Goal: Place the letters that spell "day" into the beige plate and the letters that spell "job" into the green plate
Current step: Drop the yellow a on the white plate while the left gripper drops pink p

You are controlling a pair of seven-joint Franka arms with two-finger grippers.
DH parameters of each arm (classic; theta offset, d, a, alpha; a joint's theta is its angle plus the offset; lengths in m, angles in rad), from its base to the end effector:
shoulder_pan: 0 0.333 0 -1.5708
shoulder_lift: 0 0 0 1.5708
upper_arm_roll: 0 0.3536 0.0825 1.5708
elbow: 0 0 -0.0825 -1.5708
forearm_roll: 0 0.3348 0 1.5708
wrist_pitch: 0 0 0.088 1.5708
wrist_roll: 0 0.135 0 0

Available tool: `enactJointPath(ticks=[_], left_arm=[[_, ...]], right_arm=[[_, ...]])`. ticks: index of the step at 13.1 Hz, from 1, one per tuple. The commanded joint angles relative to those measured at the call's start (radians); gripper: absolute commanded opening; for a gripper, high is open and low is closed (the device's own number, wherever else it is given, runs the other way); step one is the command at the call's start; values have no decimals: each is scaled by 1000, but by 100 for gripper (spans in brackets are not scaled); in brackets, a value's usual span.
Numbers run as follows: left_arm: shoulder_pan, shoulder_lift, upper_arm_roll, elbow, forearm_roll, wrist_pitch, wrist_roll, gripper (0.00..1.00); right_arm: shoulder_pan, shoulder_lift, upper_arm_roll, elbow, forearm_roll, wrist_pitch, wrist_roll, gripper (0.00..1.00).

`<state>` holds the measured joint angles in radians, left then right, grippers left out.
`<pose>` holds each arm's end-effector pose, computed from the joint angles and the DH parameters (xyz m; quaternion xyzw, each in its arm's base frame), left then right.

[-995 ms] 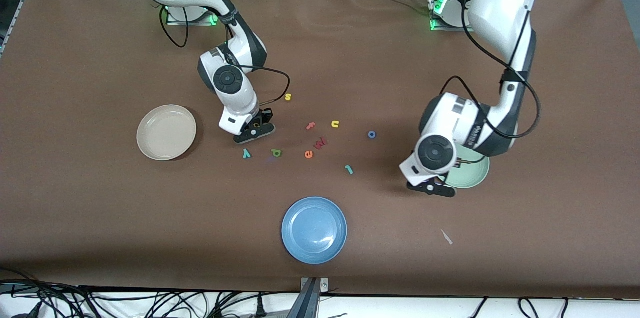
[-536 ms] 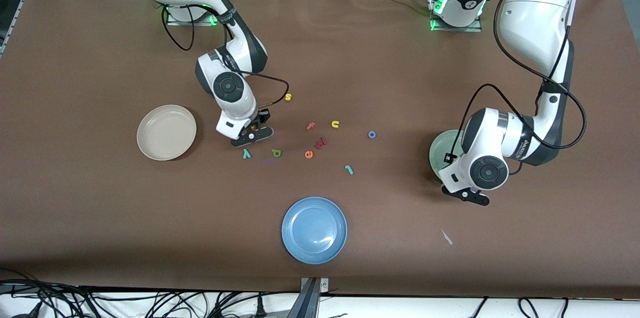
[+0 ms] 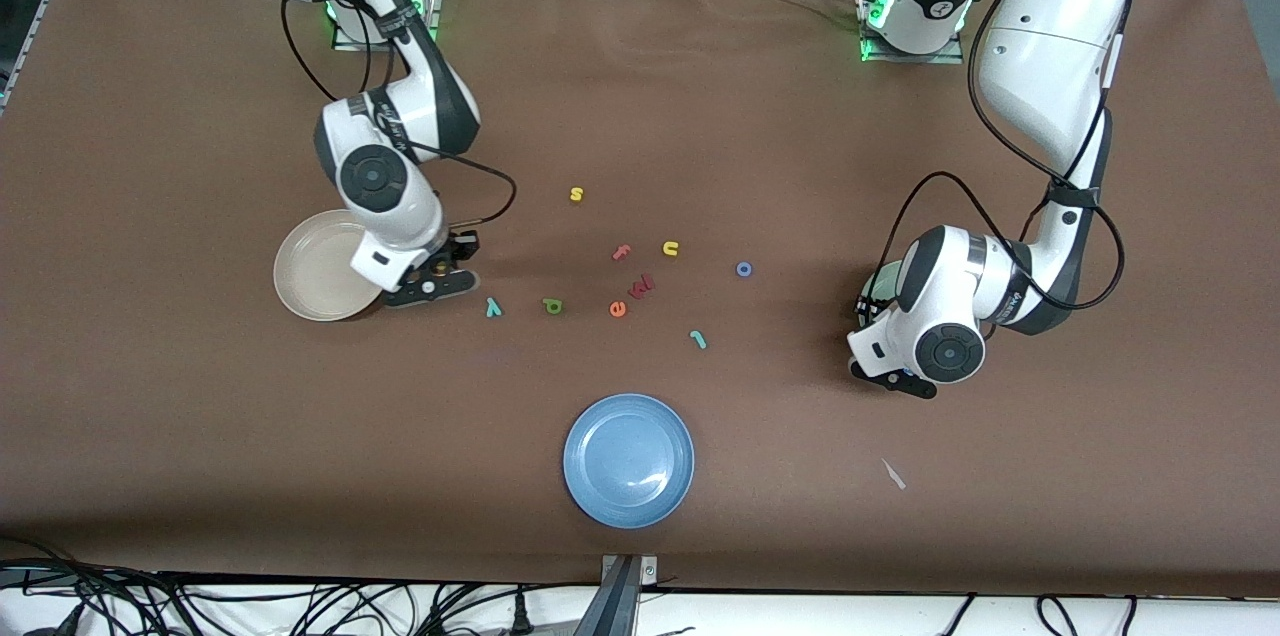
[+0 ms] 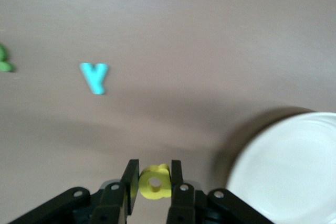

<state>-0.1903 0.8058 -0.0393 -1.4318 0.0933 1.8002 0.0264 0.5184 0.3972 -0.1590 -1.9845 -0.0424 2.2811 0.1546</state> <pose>0.6354 -0.1332 0.2169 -0.9656 0.1418 0.2126 0.0487 0.5395 0.2061 0.3009 0.9904 0.1211 -0.0348 0.0570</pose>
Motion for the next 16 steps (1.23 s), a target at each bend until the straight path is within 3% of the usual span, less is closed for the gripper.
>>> enactJointPath(ticks=[1,4,7,8,9,10,16], left_arm=[[5,-48,3,-3,-27,-27,24,100],[-21,-53,-5,5,-156,-38,-14,100],[-92,-50,-16,66,-173,-36,-95,100],[-134,-48,-13,82,-173,-30,-142,100],[-153,-42,-14,102,-175,-7,-239,100],[-176,-39,-14,103,-172,13,-361,100],[-265,27,-14,106,-172,273,-814,100]], right_arm=[[2,-38,-80,-56,3,-3,-18,16],[-6,-24,-146,-59,3,-3,-44,16],[-61,14,-148,-45,3,9,-67,19],[-69,25,-148,-34,4,9,-88,42],[-69,28,-148,-21,4,3,-92,80],[-67,32,-145,-7,7,-3,-86,100],[-52,45,-74,53,68,-12,-72,100]])
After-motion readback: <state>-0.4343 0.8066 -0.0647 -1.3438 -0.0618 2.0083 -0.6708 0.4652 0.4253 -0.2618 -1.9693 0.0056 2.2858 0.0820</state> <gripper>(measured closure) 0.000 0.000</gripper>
